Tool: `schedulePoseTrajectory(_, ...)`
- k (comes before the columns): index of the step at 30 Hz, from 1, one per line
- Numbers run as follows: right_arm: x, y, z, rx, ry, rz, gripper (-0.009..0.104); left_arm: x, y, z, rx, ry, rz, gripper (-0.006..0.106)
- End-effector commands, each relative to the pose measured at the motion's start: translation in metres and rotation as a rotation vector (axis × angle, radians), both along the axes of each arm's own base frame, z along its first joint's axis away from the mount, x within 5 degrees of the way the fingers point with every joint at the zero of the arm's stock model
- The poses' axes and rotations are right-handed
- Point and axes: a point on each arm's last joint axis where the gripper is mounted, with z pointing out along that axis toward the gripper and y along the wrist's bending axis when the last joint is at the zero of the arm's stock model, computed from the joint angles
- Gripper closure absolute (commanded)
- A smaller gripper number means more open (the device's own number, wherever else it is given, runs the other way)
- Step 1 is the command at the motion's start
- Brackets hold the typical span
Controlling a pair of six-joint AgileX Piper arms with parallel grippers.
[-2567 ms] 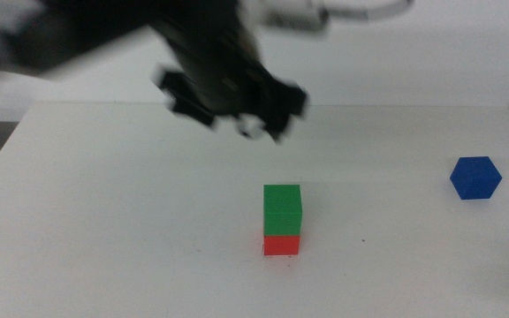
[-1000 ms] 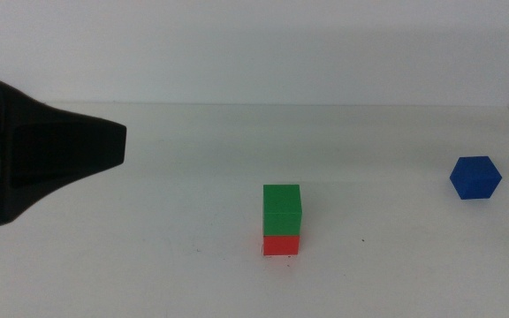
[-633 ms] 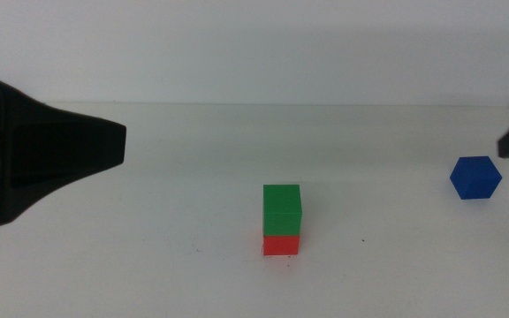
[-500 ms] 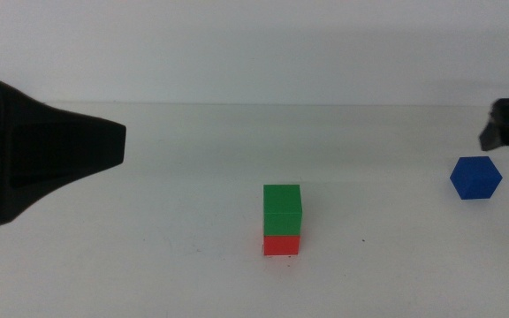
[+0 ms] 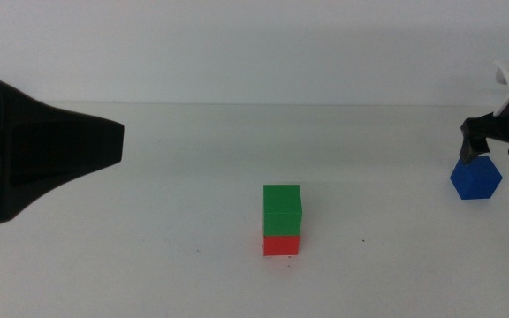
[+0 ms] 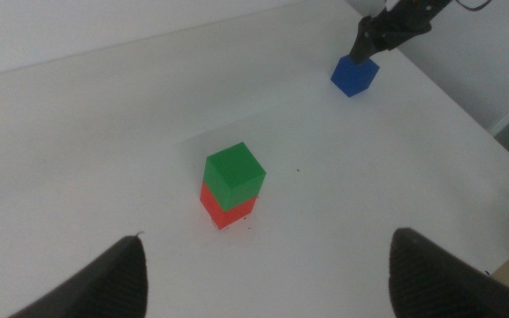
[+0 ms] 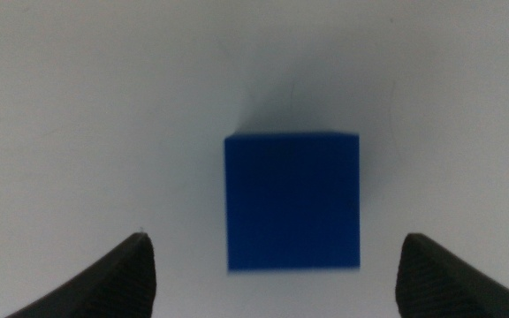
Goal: Stack red cubes first, then green, then blue cubes in a specific spot.
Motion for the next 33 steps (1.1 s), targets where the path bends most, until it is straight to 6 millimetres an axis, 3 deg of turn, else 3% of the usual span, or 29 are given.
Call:
schedulePoseTrajectory(1,0.007,-0.005,-0.006,-0.026,-0.025,0.003,0.009,0.000,0.000,0.001,-0.006,-0.012,0.000,0.007)
schedulePoseTrajectory(8,0.018,-0.007,-0.039,-0.048,-0.003,0.017,0.010,0.000,0.000,0.001,-0.006,-0.012,0.000,0.007)
schedulePoseTrajectory(10,0.019,-0.007,-0.047,-0.050,0.011,0.029,0.016,0.000,0.000,0.001,-0.006,-0.012,0.000,0.007)
schedulePoseTrajectory(11,0.020,-0.007,-0.050,-0.050,0.014,0.032,0.025,0.000,0.000,0.001,-0.006,-0.012,0.000,0.007)
schedulePoseTrajectory(13,0.020,-0.007,-0.052,-0.044,0.017,0.009,0.057,0.000,0.000,0.001,-0.006,-0.012,0.000,0.007)
schedulePoseTrajectory(14,0.020,-0.006,-0.048,-0.043,0.012,0.007,0.076,0.000,0.000,0.001,-0.006,-0.012,0.000,0.007)
schedulePoseTrajectory(16,0.017,0.001,-0.035,-0.046,0.002,0.014,0.098,0.000,0.000,0.001,-0.006,-0.012,0.000,0.007)
schedulePoseTrajectory(18,0.010,0.014,-0.013,-0.056,-0.019,-0.002,0.093,0.000,0.000,0.001,-0.006,-0.012,0.000,0.007)
schedulePoseTrajectory(20,-0.004,0.038,0.018,-0.060,-0.028,-0.052,0.091,0.000,0.000,0.001,-0.006,-0.012,0.000,0.007)
schedulePoseTrajectory(25,-0.055,0.123,0.073,-0.108,-0.024,-0.144,0.091,0.000,0.000,0.001,-0.006,-0.012,0.000,0.007)
schedulePoseTrajectory(29,-0.093,0.197,0.088,-0.076,-0.084,-0.092,0.091,0.000,0.000,0.001,-0.006,-0.012,0.000,0.007)
schedulePoseTrajectory(33,-0.119,0.243,0.085,-0.010,-0.069,-0.090,0.091,0.000,0.000,0.001,-0.006,-0.012,0.000,0.007)
